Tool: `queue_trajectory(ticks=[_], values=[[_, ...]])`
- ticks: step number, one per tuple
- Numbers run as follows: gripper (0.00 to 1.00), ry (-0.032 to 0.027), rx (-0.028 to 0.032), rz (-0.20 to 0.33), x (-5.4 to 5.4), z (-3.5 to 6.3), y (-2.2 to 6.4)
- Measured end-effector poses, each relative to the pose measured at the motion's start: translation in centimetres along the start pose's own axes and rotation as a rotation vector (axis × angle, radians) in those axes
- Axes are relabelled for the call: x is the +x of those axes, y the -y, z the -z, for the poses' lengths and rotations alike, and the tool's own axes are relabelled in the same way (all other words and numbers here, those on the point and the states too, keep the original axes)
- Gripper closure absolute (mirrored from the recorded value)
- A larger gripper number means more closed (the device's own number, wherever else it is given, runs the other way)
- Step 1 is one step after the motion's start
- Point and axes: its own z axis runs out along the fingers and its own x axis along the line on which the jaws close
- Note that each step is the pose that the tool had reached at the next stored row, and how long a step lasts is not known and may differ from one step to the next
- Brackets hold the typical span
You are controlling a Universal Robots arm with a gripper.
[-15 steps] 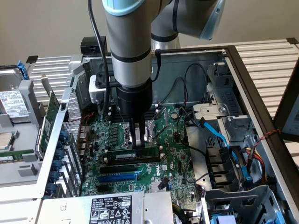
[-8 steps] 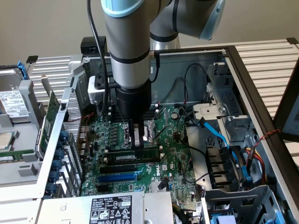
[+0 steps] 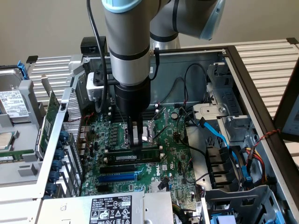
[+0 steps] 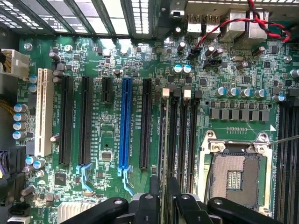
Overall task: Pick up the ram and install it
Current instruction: 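Insert the ram into the slot, then press down the ram until it locks into place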
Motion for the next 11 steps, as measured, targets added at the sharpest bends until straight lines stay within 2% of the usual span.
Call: queue_trajectory(ticks=[7, 11], values=[[0.78, 0.0120, -0.0027, 0.000, 0.04, 0.61, -0.01], [0.78, 0.0149, -0.0035, 0.000, 0.03, 0.64, -0.02]])
